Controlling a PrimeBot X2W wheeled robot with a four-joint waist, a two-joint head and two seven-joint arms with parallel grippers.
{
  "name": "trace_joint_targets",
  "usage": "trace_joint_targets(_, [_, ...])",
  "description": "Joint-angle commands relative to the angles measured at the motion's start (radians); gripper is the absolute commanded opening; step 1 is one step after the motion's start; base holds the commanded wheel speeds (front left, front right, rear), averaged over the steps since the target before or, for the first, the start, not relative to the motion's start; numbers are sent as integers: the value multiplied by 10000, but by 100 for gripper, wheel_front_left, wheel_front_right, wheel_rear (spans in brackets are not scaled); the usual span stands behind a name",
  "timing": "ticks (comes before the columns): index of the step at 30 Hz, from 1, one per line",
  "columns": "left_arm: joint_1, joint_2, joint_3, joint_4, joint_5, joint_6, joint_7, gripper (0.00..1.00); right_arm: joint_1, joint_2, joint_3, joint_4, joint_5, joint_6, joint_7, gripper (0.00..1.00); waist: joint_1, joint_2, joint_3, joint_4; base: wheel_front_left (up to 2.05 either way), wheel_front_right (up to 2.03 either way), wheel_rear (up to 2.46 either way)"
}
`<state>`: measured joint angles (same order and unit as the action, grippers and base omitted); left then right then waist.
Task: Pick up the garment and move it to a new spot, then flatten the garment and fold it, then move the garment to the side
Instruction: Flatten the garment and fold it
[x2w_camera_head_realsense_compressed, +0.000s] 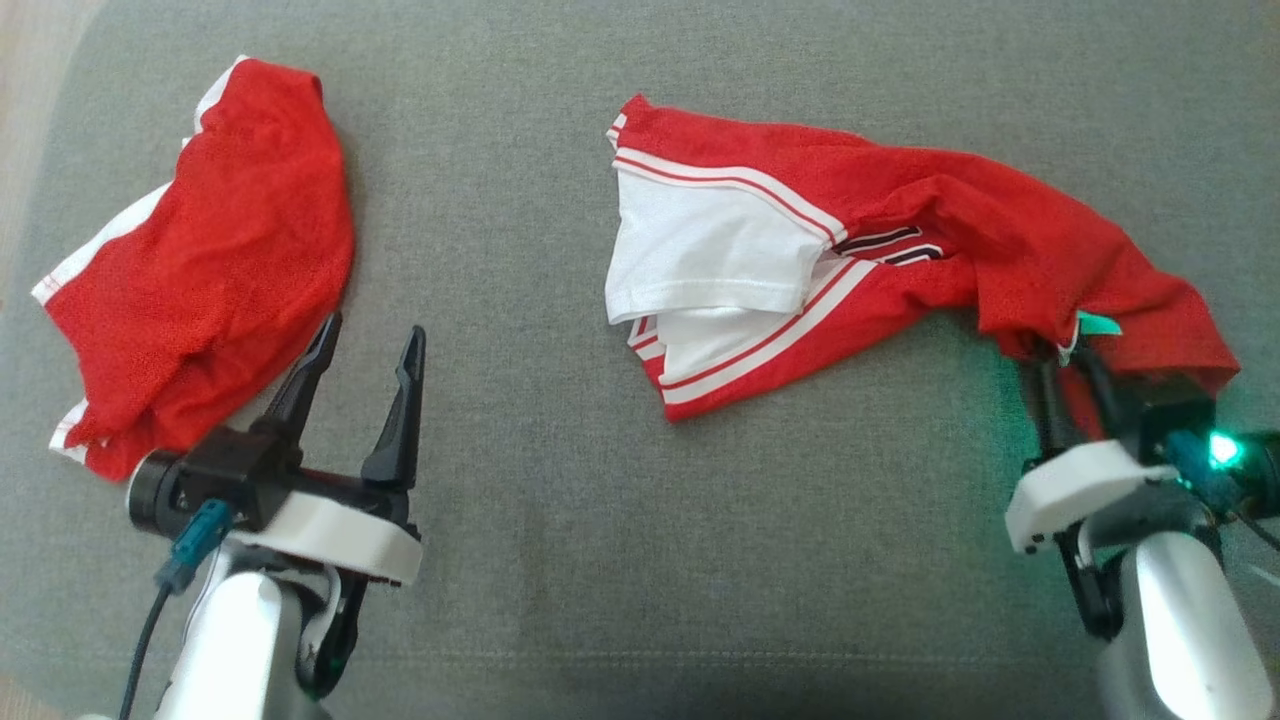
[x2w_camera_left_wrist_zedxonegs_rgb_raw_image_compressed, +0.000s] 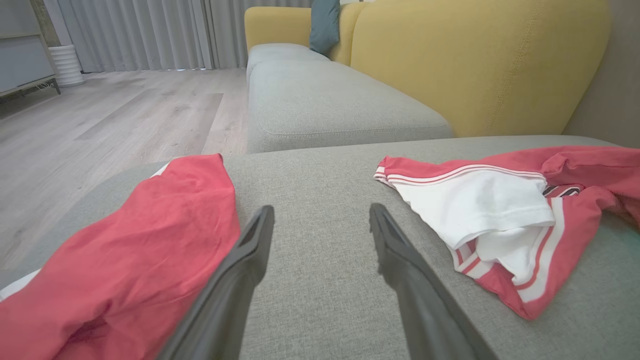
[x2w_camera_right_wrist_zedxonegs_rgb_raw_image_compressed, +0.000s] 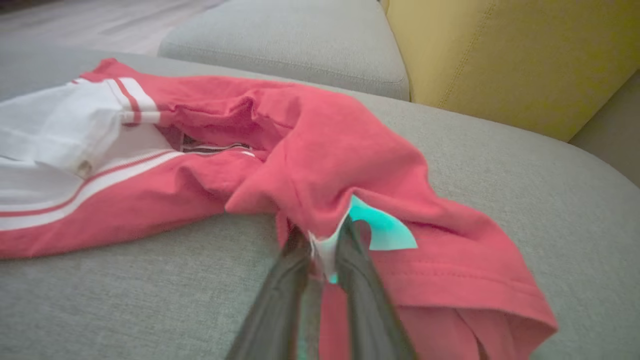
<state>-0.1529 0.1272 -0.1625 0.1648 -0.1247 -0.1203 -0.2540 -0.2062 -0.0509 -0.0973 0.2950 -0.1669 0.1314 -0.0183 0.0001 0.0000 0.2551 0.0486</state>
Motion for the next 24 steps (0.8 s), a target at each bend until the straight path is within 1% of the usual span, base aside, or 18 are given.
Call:
trace_joint_targets(1, [-406, 154, 363, -273, 63, -15, -78, 100, 166, 2, 298, -581, 205, -7, -199, 100, -1, 0, -34, 3, 0, 0, 0])
trace_joint_targets(9, [-286, 143, 439, -223, 97, -23, -78, 100, 1288, 5, 633, -2172, 1442, -7, -635, 100, -1, 0, -260, 23, 0, 0, 0])
trace_joint_targets(12, [-200, 156, 512, -229, 115, -6, -78, 100, 1484, 5, 729, -2562, 1900, -7, -813, 100, -1, 0, -357, -11, 0, 0, 0])
trace_joint_targets(18, [-7, 166, 597, -290, 163, 24, -78, 100, 1485, 6, 780, -2869, 2477, -7, -949, 100, -1, 0, -451, -67, 0, 0, 0])
trace_joint_targets(24, [-3, 192, 586, -334, 245, 22, -78, 100, 1405, 6, 708, -2752, 2643, -7, -1046, 100, -1, 0, -416, -54, 0, 0, 0])
